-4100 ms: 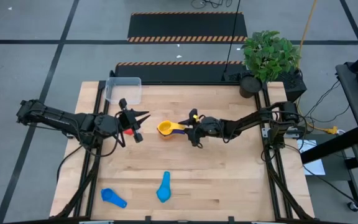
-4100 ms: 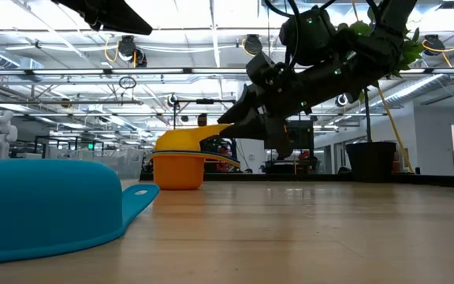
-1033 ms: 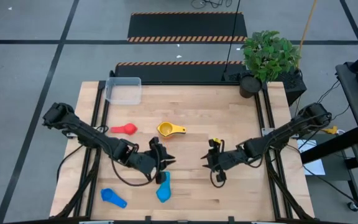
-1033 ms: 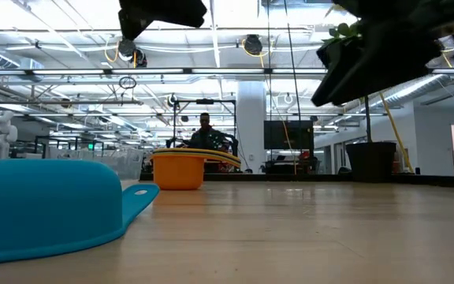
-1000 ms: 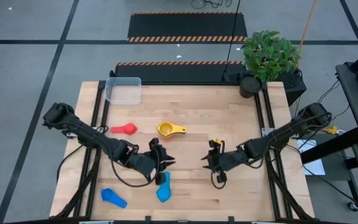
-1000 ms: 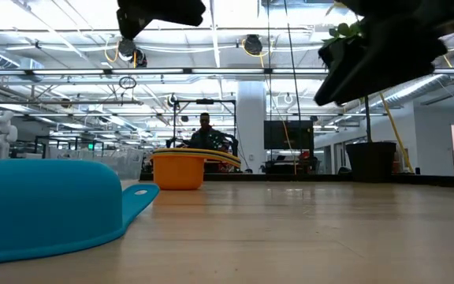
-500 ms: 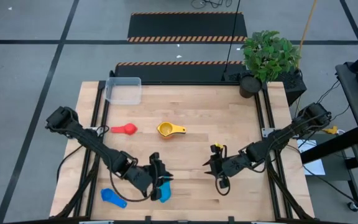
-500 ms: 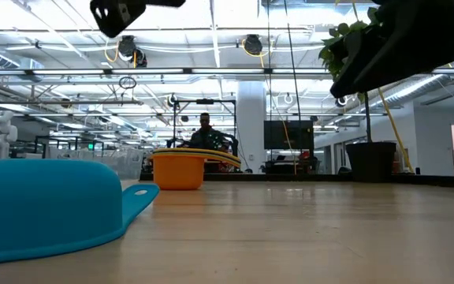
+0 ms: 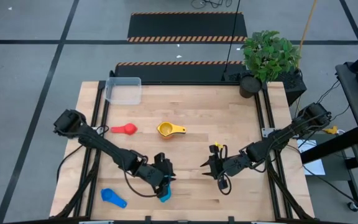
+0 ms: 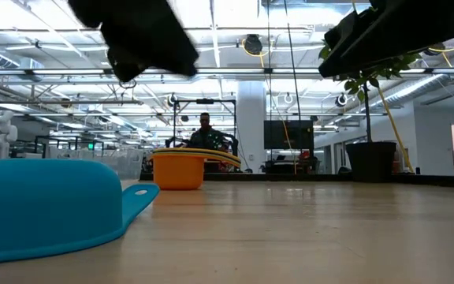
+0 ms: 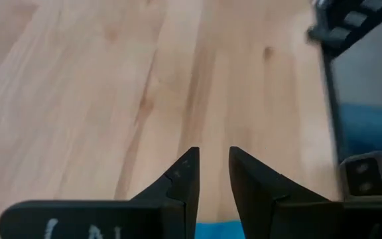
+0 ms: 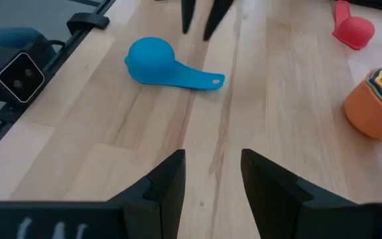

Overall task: Nest measuring cups in basket
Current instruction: Stack the light blue measuring cup on top of the yellow measuring cup

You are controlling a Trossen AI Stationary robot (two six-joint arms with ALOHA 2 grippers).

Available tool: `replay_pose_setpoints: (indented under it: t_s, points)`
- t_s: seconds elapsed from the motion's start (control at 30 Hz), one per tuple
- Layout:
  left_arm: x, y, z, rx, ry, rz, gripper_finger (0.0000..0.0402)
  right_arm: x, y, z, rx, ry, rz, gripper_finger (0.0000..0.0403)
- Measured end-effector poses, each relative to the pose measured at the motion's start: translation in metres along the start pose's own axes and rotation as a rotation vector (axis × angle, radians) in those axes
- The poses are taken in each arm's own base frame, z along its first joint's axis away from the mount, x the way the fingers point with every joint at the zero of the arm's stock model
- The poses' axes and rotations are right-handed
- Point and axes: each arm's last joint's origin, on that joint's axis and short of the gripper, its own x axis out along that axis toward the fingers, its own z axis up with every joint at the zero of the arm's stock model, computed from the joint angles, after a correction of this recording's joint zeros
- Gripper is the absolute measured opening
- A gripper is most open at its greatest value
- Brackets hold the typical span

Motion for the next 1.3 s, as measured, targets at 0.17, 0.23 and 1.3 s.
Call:
replay_pose_setpoints:
  t_s: [0.17, 0.23, 1.3]
  points:
    - [0.012, 0.003, -0.007, -0.001, 0.055, -0.009, 0.0103, 0.0, 0.0, 0.0, 0.0, -0.003, 0.001, 0.0141]
    - [0.019, 0.005, -0.009, -0.013, 0.065, -0.015, 0.0118, 0.0, 0.0, 0.001, 0.001, -0.007, 0.001, 0.0141]
    - [0.042, 0.021, -0.02, 0.012, 0.159, 0.035, 0.0182, 0.0, 0.0, 0.001, 0.001, -0.007, 0.001, 0.0141]
